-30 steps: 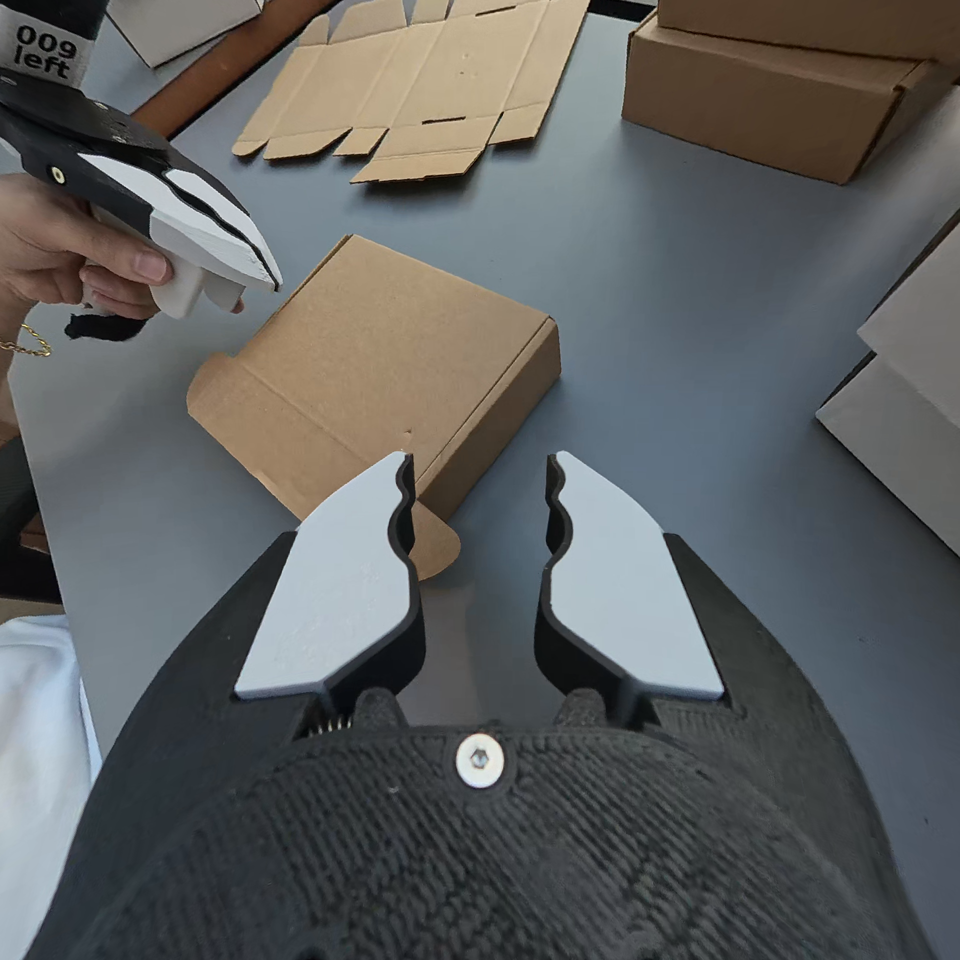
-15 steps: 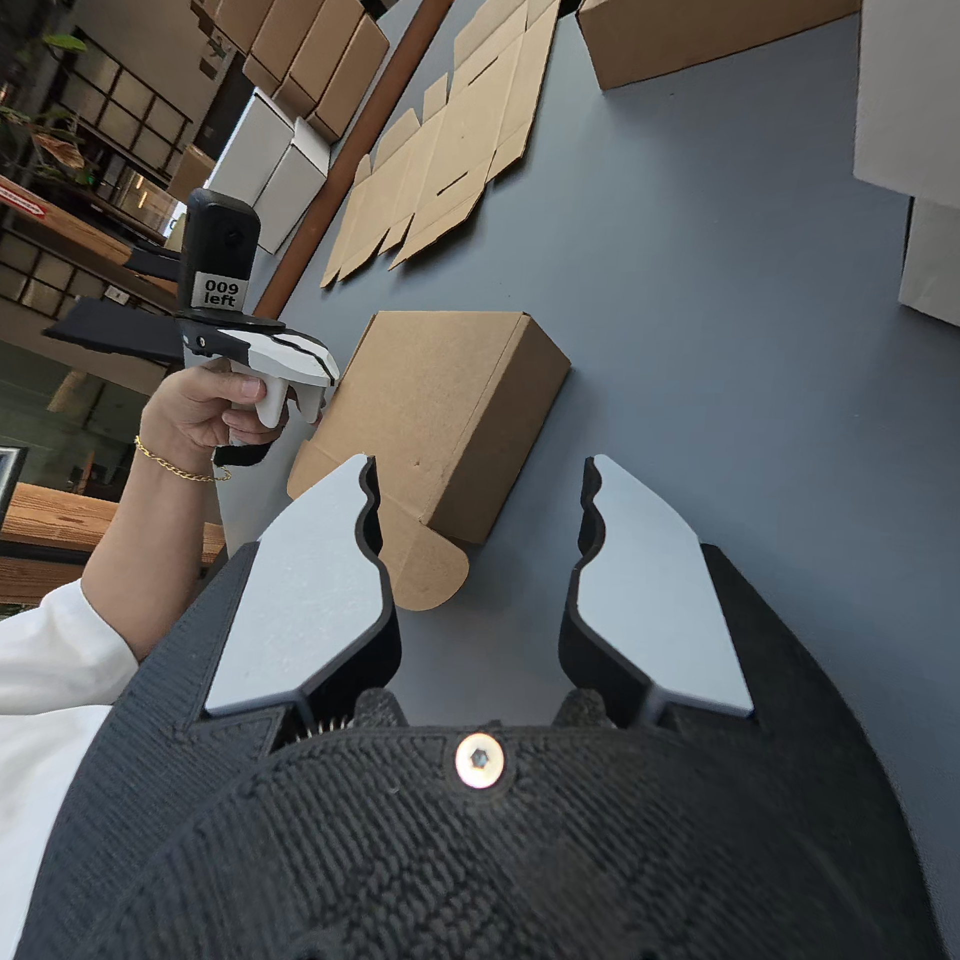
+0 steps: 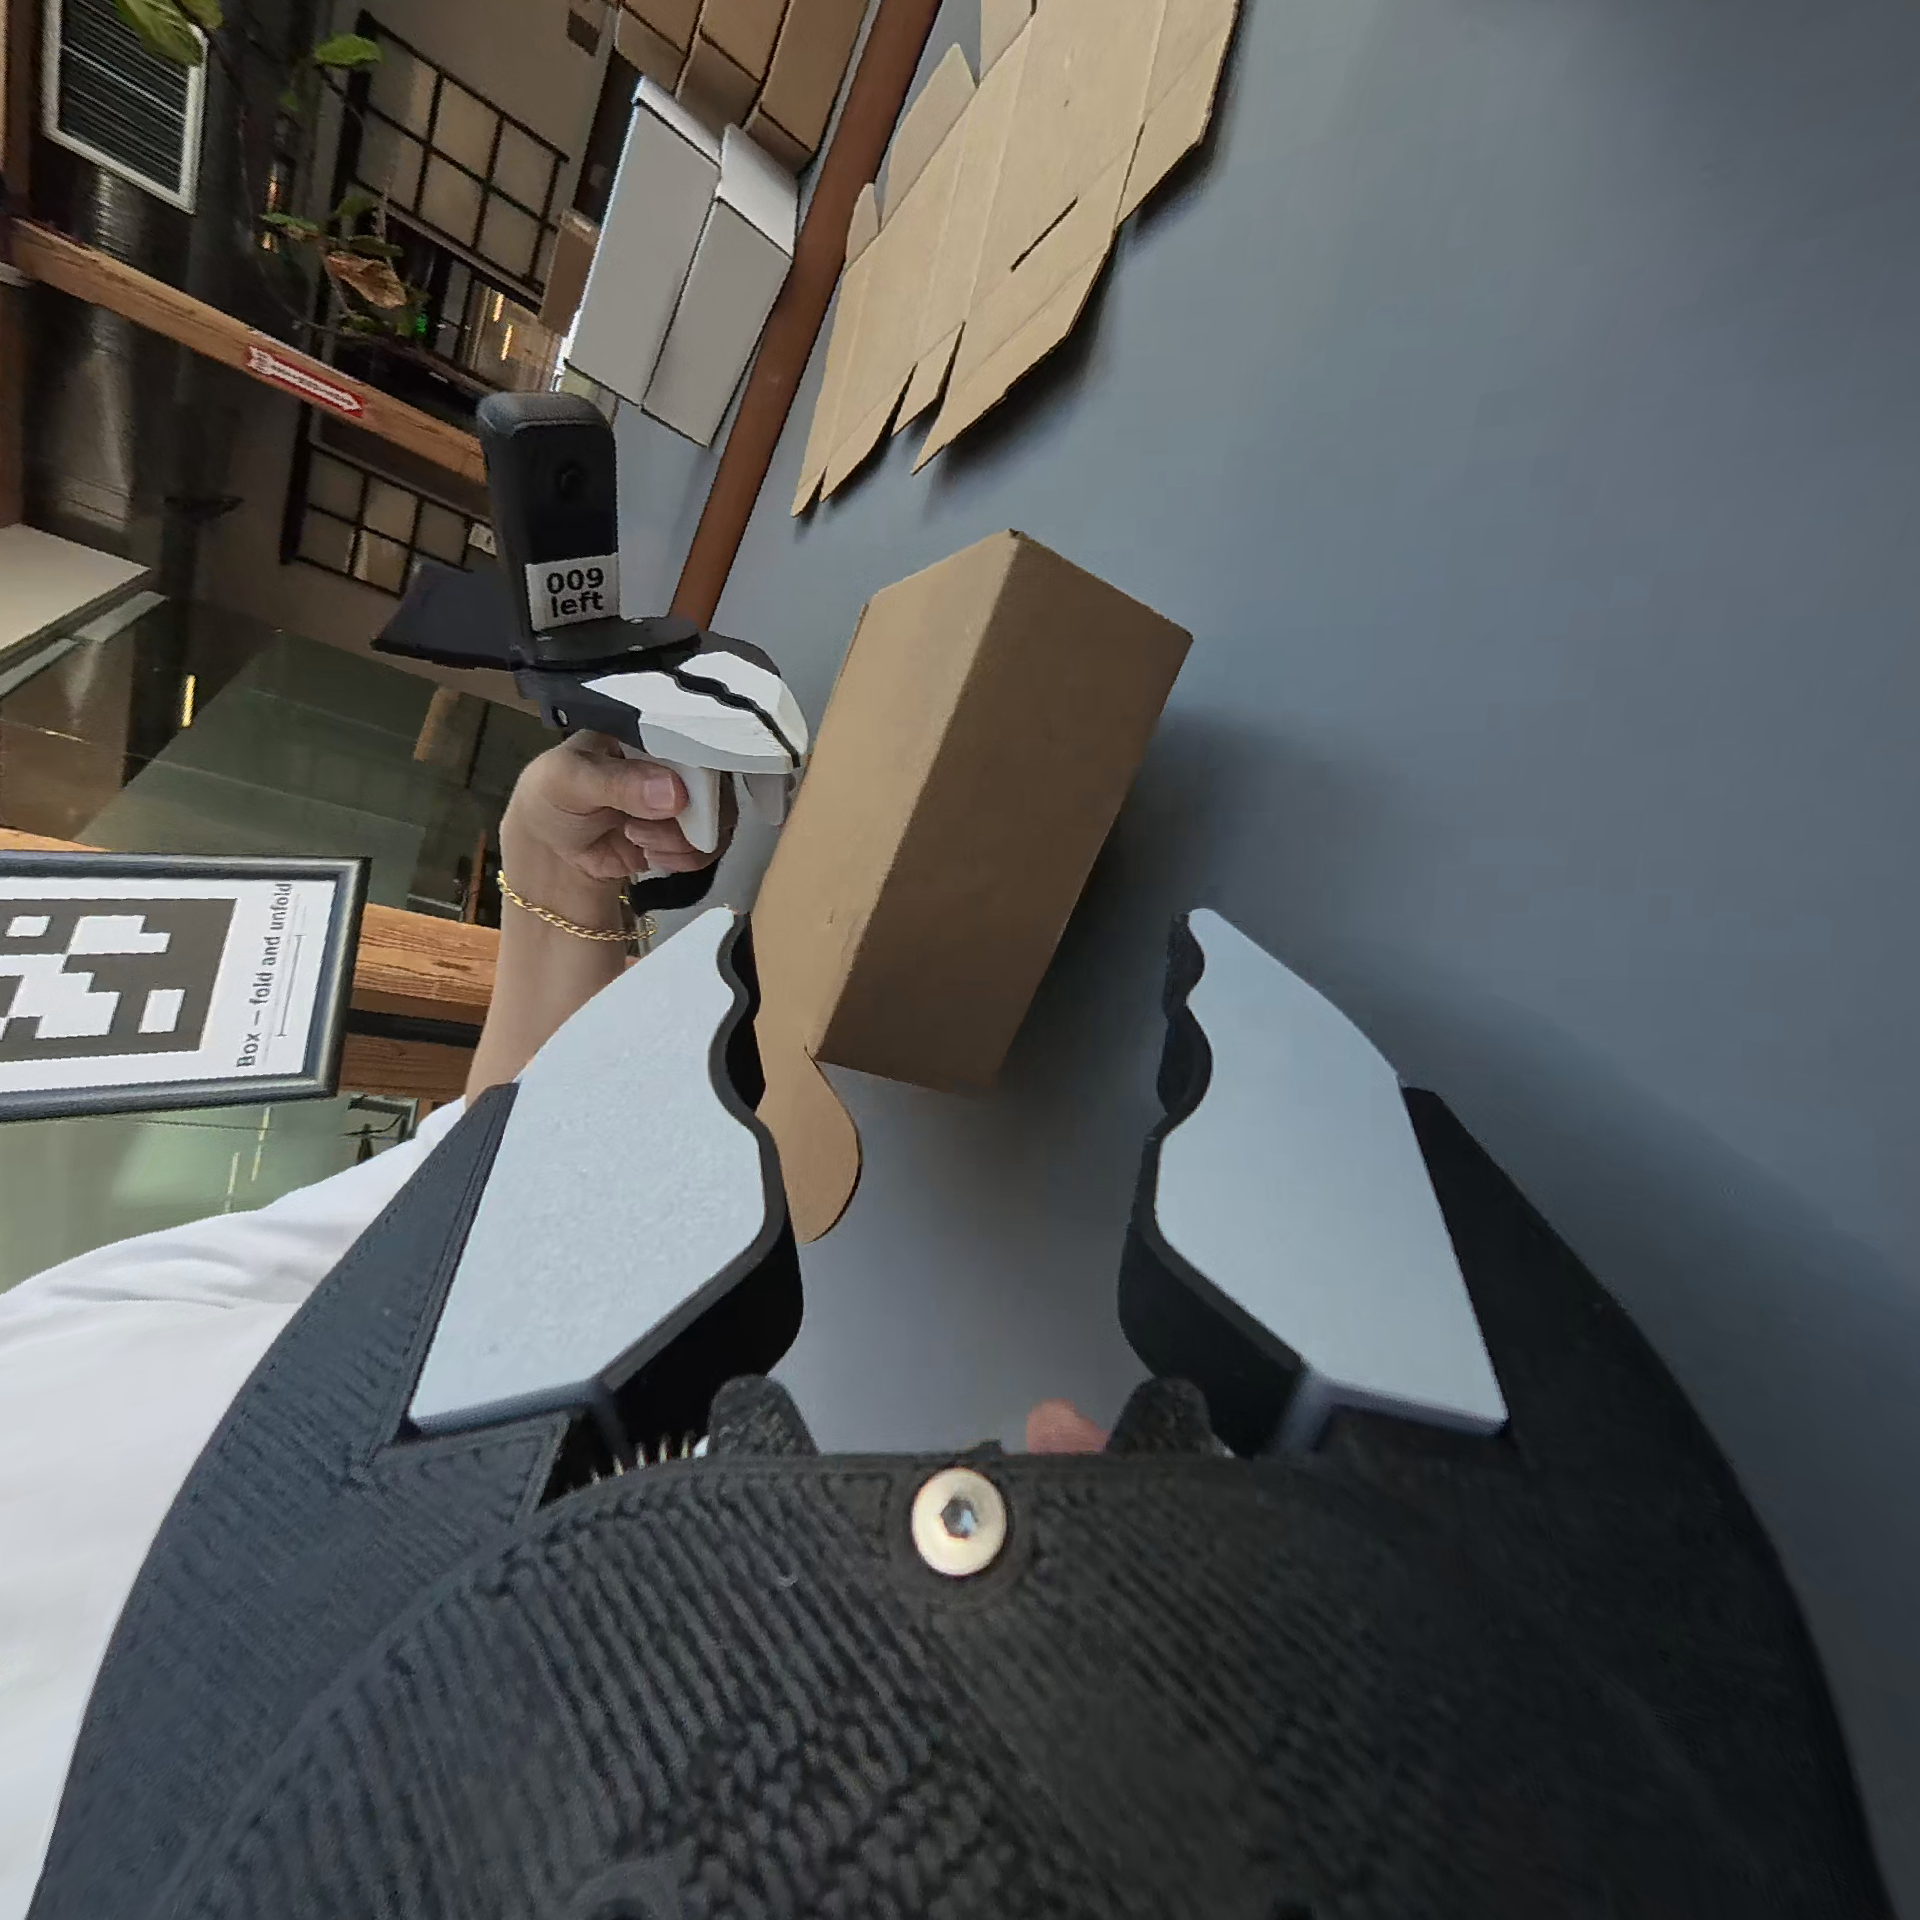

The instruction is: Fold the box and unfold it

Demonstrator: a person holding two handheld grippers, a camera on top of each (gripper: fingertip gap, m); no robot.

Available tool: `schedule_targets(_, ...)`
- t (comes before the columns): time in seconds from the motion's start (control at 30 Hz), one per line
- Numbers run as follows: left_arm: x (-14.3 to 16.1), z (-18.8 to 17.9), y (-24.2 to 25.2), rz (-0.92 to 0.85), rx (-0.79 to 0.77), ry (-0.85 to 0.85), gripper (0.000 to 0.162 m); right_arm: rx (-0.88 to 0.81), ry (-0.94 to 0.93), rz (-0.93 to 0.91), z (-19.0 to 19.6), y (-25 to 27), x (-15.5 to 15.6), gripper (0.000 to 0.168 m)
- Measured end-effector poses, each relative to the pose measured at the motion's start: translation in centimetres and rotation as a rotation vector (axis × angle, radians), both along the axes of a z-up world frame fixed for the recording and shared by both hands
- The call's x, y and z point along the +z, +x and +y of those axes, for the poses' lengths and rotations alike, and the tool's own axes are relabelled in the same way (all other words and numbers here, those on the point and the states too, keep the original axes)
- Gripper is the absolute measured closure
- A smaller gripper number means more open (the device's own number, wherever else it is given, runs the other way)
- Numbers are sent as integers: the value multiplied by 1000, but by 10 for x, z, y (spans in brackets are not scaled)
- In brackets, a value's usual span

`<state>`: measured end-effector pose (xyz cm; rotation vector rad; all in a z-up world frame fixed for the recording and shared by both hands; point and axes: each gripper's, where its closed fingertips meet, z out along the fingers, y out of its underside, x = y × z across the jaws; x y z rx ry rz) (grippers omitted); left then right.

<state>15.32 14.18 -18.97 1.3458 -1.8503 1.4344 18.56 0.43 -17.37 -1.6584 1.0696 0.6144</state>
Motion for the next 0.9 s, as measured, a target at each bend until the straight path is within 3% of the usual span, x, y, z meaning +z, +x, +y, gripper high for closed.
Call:
schedule_targets(0.17,0,2,-1,-19,8,-11,162,106,41,120,24,-4,6,97)
schedule_targets(0.37,0,3,-1,-49,5,-14,162,210,-82,163,39,-8,-5,96)
schedule_targets(0.5,-1,5,-2,-68,-3,0,162,251,-98,203,47,-9,-8,107)
schedule_targets(0.9,-1,7,-3,-102,-9,19,162,263,-75,259,55,-7,-7,114)
